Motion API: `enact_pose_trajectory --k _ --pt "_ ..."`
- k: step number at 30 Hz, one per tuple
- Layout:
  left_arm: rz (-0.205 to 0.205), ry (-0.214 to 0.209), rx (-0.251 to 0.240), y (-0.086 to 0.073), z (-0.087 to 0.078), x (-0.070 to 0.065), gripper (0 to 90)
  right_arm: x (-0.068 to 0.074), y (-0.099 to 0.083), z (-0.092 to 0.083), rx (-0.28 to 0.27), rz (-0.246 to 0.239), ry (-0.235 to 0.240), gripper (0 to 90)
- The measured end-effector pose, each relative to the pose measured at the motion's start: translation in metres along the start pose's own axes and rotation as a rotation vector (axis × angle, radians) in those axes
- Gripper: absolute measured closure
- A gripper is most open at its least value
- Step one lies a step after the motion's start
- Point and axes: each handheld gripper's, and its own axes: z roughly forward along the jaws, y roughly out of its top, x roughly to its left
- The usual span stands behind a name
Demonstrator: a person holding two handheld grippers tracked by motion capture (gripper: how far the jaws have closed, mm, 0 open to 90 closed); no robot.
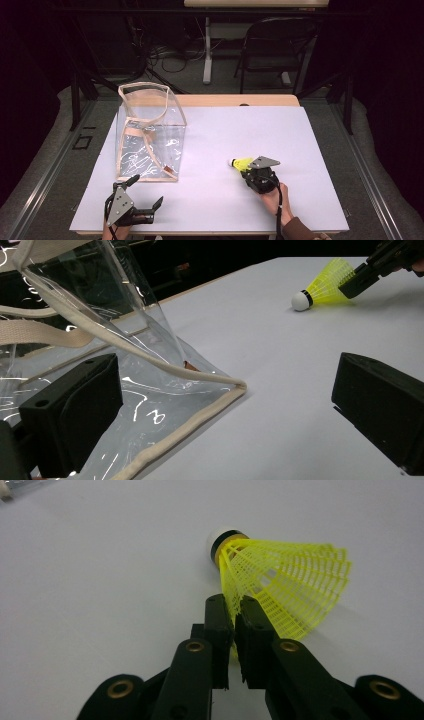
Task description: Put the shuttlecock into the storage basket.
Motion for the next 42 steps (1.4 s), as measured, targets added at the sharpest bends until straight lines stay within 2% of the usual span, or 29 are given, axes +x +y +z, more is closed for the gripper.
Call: enact_pose_trajectory --k 7,13,19,42 --pt "0.002 0.000 -0.001 0.000 0.000 0.000 0.0 0.000 0.000 -0.001 0.000 -0.012 -0.015 88.3" --pt "0.003 0.000 -0.001 0.000 0.000 0.000 0.0 0.001 0.002 -0.003 -0.007 -0.043 -0.038 89.0" --pt "0.003 0.000 -0.001 0.000 0.000 0.000 0.0 0.000 0.002 -0.005 -0.012 -0.059 -0.041 89.2" --pt "0.001 0.002 0.000 0.000 0.001 0.000 0.0 -0.001 0.008 -0.015 -0.031 -0.070 -0.043 89.3"
